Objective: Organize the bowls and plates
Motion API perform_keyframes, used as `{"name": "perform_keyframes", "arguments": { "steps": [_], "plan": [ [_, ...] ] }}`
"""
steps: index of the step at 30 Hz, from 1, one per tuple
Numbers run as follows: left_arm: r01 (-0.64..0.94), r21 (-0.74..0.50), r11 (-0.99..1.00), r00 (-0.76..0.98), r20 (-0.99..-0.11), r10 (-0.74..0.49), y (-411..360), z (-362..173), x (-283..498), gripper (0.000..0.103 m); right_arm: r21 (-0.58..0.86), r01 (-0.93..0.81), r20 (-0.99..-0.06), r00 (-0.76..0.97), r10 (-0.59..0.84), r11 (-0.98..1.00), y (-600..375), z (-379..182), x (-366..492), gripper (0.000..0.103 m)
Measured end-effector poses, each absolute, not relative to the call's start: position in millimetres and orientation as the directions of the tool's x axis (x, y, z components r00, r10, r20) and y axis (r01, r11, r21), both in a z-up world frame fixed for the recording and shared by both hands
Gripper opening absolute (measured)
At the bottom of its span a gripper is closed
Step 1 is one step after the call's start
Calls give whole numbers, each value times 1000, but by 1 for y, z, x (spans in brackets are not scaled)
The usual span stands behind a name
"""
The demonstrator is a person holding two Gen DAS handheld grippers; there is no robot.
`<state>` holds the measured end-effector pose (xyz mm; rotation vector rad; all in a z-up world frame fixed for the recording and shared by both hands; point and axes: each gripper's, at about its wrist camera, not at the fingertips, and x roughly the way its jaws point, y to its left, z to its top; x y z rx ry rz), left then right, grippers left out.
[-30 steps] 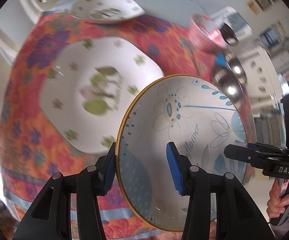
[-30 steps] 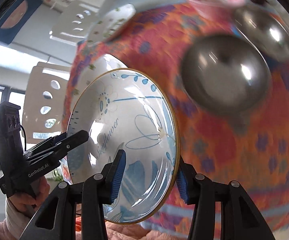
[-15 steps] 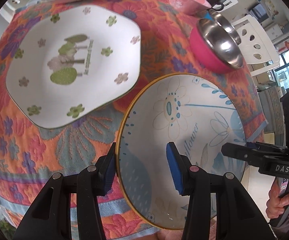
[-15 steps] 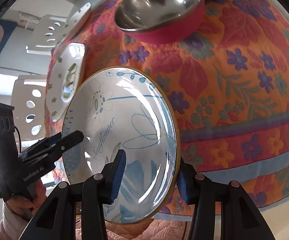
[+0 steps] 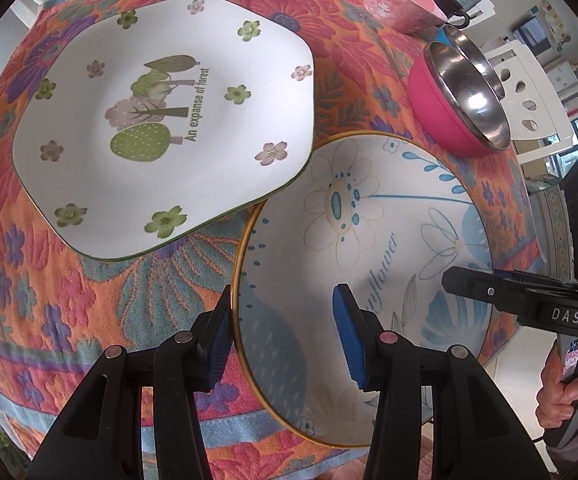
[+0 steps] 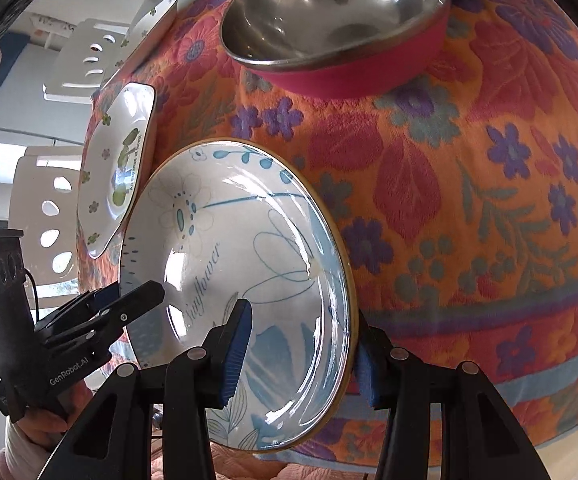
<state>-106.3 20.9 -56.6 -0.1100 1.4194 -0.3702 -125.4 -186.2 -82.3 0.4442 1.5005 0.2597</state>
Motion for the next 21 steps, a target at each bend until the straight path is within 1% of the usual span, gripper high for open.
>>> {"name": "perform_keyframes", "arguments": {
  "steps": [5, 11, 21],
  "plan": [
    [168, -298, 940, 104, -942, -318, 20, -58, -103, 43, 431, 99, -903, 40, 429, 897, -190, -86, -113, 46],
    [153, -306, 940, 98, -941, -323, 21, -59, -99, 43, 387, 42, -922, -9, 388, 921, -183, -89, -105, 47],
    [125, -314, 941, 93, -941, -326, 21, -60, -98, 44, 398, 42, -916, -39, 399, 917, -185, -94, -99, 47]
  ]
}}
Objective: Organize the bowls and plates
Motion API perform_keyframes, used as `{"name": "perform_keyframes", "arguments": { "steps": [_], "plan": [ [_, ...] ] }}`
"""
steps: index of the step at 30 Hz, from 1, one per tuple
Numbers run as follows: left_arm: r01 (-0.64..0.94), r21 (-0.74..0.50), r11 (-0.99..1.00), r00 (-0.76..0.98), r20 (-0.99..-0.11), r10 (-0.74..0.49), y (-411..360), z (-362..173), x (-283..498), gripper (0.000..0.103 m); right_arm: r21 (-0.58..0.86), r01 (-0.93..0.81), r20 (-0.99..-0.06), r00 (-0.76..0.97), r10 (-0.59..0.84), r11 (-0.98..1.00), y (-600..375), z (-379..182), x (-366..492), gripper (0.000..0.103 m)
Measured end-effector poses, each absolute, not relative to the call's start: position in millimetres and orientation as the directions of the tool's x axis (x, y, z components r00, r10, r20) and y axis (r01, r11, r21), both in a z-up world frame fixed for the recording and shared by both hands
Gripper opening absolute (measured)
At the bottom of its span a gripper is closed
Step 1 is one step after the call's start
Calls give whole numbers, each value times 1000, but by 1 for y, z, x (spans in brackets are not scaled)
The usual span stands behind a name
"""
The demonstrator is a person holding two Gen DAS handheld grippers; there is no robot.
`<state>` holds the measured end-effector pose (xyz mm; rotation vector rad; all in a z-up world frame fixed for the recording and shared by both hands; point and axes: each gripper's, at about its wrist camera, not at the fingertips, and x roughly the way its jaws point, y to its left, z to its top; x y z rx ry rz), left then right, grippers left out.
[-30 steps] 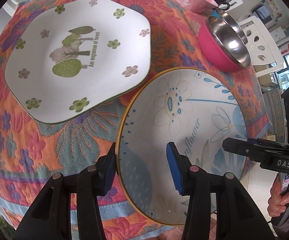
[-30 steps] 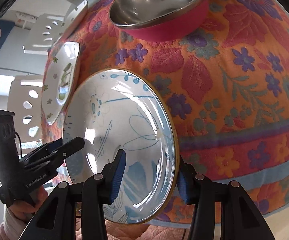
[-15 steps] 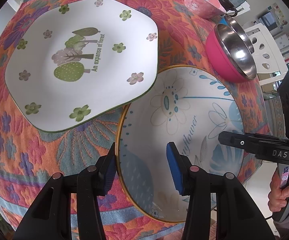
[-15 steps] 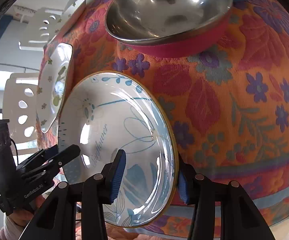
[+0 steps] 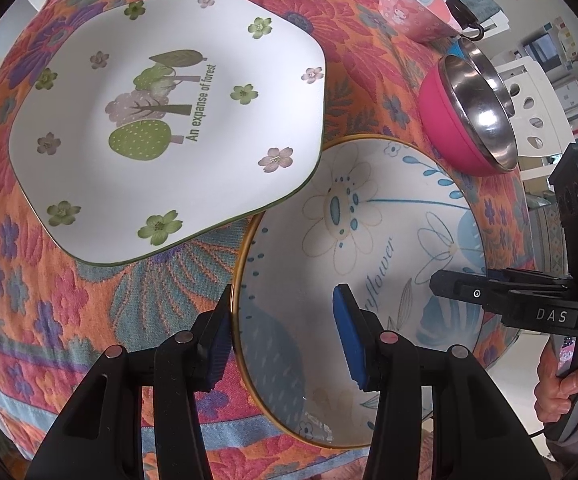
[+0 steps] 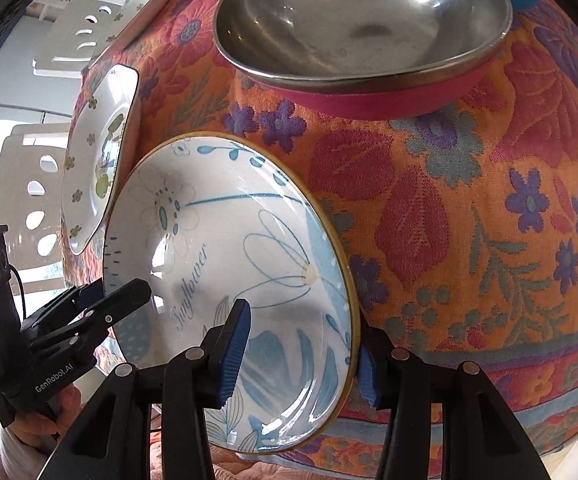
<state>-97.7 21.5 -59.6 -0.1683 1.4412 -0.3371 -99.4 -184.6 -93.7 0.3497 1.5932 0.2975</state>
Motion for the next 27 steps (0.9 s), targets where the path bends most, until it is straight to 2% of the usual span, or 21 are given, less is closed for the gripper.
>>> {"name": "perform_keyframes", "arguments": {
  "steps": [10, 27],
  "plan": [
    [121, -315, 941, 80, -942, -326, 23, -58, -98, 44, 398, 30, -915, -56, 399, 917, -177, -97, -93, 52],
    [78, -341, 937, 154, -924, -349, 53, -23, -107, 44, 346, 46, -935, -67, 348, 937, -172, -88, -84, 53]
  ]
}}
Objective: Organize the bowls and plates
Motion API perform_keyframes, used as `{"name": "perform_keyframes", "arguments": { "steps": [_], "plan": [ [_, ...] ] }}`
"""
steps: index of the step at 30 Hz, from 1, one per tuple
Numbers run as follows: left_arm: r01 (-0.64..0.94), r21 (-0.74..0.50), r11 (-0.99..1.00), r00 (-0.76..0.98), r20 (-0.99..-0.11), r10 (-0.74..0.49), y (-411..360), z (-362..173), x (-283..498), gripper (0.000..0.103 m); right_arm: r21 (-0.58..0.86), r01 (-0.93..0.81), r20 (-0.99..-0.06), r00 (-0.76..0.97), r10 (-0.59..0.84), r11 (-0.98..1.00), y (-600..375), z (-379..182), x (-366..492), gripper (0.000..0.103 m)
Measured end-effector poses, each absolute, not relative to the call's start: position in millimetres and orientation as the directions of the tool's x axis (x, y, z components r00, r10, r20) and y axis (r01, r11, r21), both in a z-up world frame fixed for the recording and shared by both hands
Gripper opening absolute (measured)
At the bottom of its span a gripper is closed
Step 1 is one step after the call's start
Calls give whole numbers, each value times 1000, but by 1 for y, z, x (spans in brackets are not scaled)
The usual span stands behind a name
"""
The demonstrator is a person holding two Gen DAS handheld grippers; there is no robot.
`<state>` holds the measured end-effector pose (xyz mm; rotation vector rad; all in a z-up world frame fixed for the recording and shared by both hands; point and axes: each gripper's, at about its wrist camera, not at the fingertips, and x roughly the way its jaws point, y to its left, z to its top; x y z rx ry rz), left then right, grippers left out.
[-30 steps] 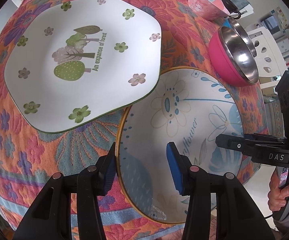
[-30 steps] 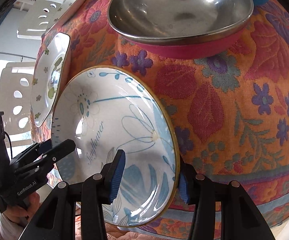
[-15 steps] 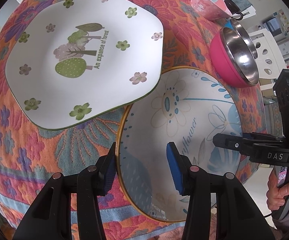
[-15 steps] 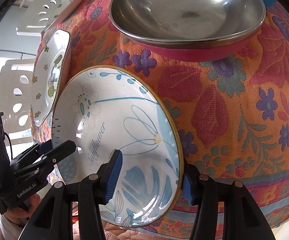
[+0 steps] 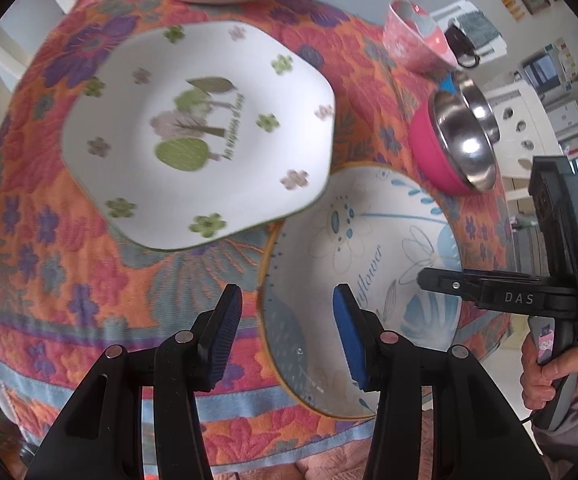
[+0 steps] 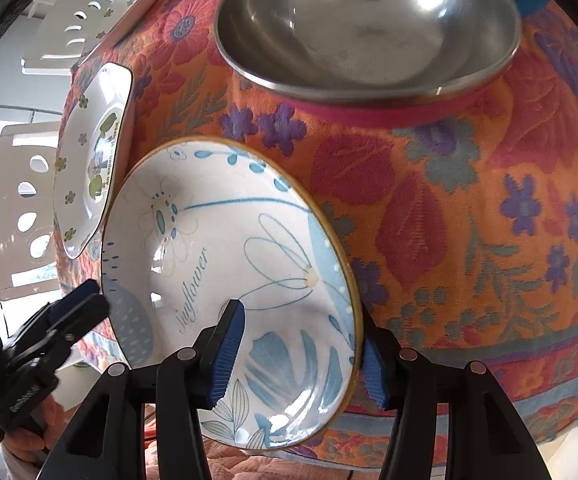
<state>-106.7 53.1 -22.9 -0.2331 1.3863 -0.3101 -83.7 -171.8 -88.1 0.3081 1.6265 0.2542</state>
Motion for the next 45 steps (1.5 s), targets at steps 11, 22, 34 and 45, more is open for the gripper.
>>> {"name": "perform_keyframes", "arguments": {
  "steps": [11, 22, 34, 45],
  "plan": [
    [-68, -345, 936, 227, -919, -322, 117, -5, -98, 45, 354, -19, -935, 18, 354, 935, -173, -34, -63, 53],
    [-163, -271, 949, 301, -929, -214, 173, 18, -62, 45, 399, -222, -889, 144, 435, 890, -138, 49, 3, 53],
    [-264, -280, 923, 238, -946, -218, 186, -15, -26, 45, 344, -374, -910, 95, 404, 861, -53, 27, 84, 53],
    [-285, -287, 914, 139, -956, -257, 153, -60, -29, 45, 301, -433, -952, -85, 294, 849, -7, -56, 96, 53]
  ]
}}
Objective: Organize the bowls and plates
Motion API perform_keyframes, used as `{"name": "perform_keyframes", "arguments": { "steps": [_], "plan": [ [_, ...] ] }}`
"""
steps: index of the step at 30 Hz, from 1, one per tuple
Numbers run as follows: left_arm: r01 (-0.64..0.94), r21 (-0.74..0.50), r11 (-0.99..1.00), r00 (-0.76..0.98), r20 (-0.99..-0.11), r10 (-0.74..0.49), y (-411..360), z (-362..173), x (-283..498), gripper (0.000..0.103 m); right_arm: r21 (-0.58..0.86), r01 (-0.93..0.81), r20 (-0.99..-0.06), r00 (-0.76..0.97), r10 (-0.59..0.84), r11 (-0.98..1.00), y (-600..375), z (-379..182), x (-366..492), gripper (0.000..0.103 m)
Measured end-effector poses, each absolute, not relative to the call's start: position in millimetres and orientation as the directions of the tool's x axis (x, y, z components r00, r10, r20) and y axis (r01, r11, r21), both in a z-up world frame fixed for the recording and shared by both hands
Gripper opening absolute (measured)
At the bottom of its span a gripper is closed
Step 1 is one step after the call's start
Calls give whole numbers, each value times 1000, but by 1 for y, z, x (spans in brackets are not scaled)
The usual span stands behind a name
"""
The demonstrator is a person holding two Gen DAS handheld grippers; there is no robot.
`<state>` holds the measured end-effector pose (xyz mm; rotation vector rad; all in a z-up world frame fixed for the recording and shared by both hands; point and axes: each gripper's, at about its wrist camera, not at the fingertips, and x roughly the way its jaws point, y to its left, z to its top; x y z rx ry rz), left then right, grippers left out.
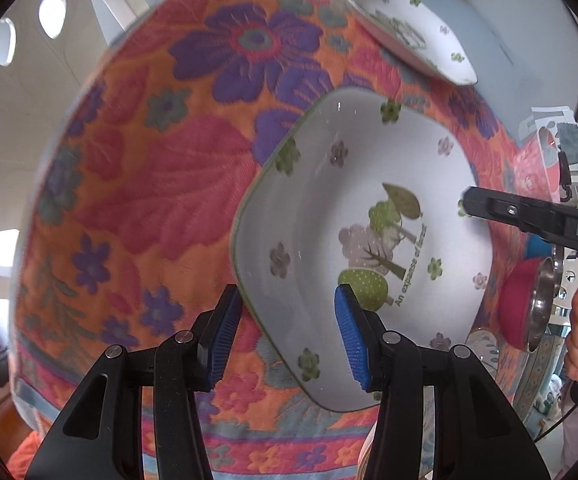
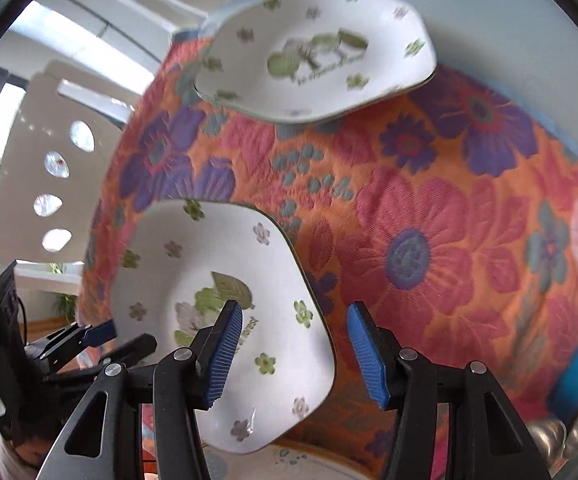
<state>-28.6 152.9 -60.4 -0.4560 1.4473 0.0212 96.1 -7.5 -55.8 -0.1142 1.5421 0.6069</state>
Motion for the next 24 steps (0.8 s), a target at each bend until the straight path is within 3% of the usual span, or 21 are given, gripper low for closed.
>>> {"name": "perform_keyframes", "arguments": {
  "steps": [8, 12, 16, 24],
  "plan": [
    [-303, -292, 907, 145, -955, -259, 146, -64, -27, 46, 290, -452, -957, -145, 251, 844, 5, -87, 102, 53],
    [-307, -290, 906, 147, -955, -256, 151, -67, -25, 46, 284, -477, -959, -141, 246, 832, 12, -91, 102, 64],
    [-287, -274, 918, 149, -959, -240, 147, -67, -22, 50, 308, -495, -951, -146, 272, 812, 19, -94, 97, 86],
    [-274, -271, 923, 157, -959, -235, 140, -69, -20, 51, 187, -595, -982, -86, 169, 782, 44, -98, 80, 90]
  ]
}}
